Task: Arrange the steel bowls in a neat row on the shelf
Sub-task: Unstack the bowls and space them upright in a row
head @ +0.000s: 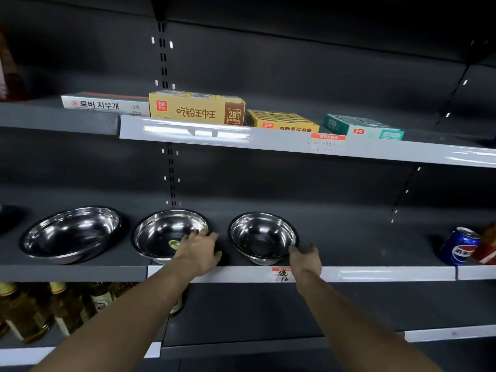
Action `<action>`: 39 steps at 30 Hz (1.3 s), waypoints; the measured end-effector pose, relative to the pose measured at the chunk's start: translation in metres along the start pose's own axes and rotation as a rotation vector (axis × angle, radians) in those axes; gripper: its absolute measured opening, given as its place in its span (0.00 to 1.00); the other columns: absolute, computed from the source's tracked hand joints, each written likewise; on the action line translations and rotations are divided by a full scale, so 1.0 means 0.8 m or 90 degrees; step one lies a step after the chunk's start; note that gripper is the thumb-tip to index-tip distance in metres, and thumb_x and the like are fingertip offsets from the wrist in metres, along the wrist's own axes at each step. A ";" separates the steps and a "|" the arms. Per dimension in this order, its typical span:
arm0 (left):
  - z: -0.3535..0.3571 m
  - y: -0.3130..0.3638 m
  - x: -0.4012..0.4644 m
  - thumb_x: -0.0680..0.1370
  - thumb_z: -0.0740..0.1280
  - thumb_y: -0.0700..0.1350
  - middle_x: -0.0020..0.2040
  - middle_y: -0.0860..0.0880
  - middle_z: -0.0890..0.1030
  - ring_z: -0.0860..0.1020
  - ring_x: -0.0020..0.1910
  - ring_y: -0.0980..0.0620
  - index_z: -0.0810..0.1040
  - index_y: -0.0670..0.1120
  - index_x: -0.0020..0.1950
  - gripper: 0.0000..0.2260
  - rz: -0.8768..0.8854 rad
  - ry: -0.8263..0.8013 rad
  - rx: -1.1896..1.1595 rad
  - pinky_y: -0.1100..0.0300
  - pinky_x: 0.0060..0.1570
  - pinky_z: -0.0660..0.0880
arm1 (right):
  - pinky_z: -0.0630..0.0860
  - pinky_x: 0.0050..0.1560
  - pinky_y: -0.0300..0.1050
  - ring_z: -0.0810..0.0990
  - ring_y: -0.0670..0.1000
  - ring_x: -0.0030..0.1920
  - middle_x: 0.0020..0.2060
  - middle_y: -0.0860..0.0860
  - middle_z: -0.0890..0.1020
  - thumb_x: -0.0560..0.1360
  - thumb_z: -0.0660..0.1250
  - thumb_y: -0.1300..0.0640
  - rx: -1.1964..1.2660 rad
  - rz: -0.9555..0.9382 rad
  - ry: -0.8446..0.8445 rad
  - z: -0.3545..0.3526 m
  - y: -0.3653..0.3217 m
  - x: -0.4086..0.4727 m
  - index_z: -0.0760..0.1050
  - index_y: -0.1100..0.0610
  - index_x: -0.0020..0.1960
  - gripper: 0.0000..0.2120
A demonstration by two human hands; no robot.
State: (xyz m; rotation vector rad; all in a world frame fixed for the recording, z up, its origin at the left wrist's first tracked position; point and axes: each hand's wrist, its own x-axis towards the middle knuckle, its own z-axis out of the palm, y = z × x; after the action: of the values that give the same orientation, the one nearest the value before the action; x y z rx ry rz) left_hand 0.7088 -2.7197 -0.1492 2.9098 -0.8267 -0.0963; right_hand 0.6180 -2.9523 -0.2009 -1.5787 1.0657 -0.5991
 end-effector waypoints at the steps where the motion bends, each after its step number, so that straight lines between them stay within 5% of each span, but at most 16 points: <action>1: -0.002 -0.002 -0.002 0.80 0.60 0.55 0.75 0.46 0.65 0.62 0.75 0.43 0.62 0.50 0.77 0.27 -0.004 0.002 -0.003 0.48 0.73 0.60 | 0.72 0.64 0.53 0.76 0.62 0.64 0.66 0.59 0.75 0.77 0.67 0.52 -0.004 -0.006 0.041 0.000 -0.004 -0.002 0.65 0.57 0.75 0.29; 4: -0.010 -0.012 -0.012 0.80 0.60 0.55 0.75 0.46 0.66 0.62 0.75 0.43 0.62 0.49 0.77 0.26 -0.025 0.007 -0.011 0.48 0.73 0.61 | 0.71 0.61 0.48 0.76 0.62 0.64 0.63 0.60 0.78 0.78 0.66 0.51 0.036 -0.052 0.034 0.010 -0.031 -0.015 0.67 0.60 0.73 0.26; 8: -0.024 -0.034 -0.033 0.80 0.60 0.55 0.74 0.45 0.66 0.64 0.74 0.42 0.63 0.49 0.76 0.26 -0.071 0.020 -0.017 0.48 0.73 0.62 | 0.75 0.54 0.51 0.78 0.57 0.49 0.52 0.59 0.82 0.78 0.67 0.53 0.112 -0.082 -0.105 0.053 -0.066 -0.046 0.73 0.57 0.67 0.19; 12: -0.033 -0.065 -0.063 0.80 0.59 0.55 0.74 0.44 0.67 0.65 0.73 0.42 0.61 0.50 0.77 0.26 -0.123 0.039 -0.026 0.48 0.72 0.63 | 0.70 0.23 0.37 0.73 0.50 0.26 0.36 0.53 0.81 0.80 0.66 0.55 0.128 -0.051 -0.276 0.107 -0.070 -0.095 0.73 0.55 0.65 0.15; 19: -0.034 -0.133 -0.123 0.79 0.61 0.55 0.73 0.45 0.68 0.64 0.74 0.43 0.63 0.49 0.76 0.27 -0.219 0.048 -0.025 0.49 0.72 0.63 | 0.70 0.23 0.38 0.76 0.50 0.23 0.31 0.56 0.83 0.80 0.65 0.57 0.066 0.061 -0.479 0.177 -0.044 -0.169 0.65 0.56 0.66 0.16; 23: -0.032 -0.169 -0.131 0.79 0.61 0.55 0.74 0.45 0.67 0.65 0.73 0.43 0.63 0.48 0.76 0.26 -0.229 0.059 -0.024 0.49 0.72 0.63 | 0.74 0.25 0.40 0.80 0.52 0.25 0.38 0.60 0.84 0.80 0.66 0.56 0.086 0.093 -0.466 0.205 -0.037 -0.188 0.61 0.55 0.66 0.19; 28: -0.031 -0.211 -0.110 0.80 0.60 0.56 0.76 0.45 0.65 0.62 0.76 0.43 0.60 0.49 0.78 0.28 -0.177 0.058 -0.033 0.48 0.74 0.61 | 0.77 0.25 0.41 0.83 0.54 0.27 0.39 0.63 0.85 0.77 0.70 0.58 0.136 0.093 -0.382 0.240 -0.043 -0.194 0.53 0.55 0.75 0.35; 39: -0.038 -0.263 -0.063 0.80 0.60 0.56 0.75 0.45 0.66 0.63 0.74 0.44 0.59 0.50 0.79 0.28 0.026 0.033 -0.025 0.49 0.72 0.63 | 0.75 0.23 0.39 0.77 0.47 0.21 0.49 0.64 0.83 0.77 0.63 0.67 0.127 0.075 -0.152 0.277 -0.037 -0.216 0.55 0.48 0.79 0.35</action>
State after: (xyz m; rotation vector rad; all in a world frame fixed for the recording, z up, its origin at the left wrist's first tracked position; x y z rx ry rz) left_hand 0.7786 -2.5126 -0.1443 2.8445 -0.8654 -0.0322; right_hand 0.7284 -2.6925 -0.2099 -1.3652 0.8843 -0.4113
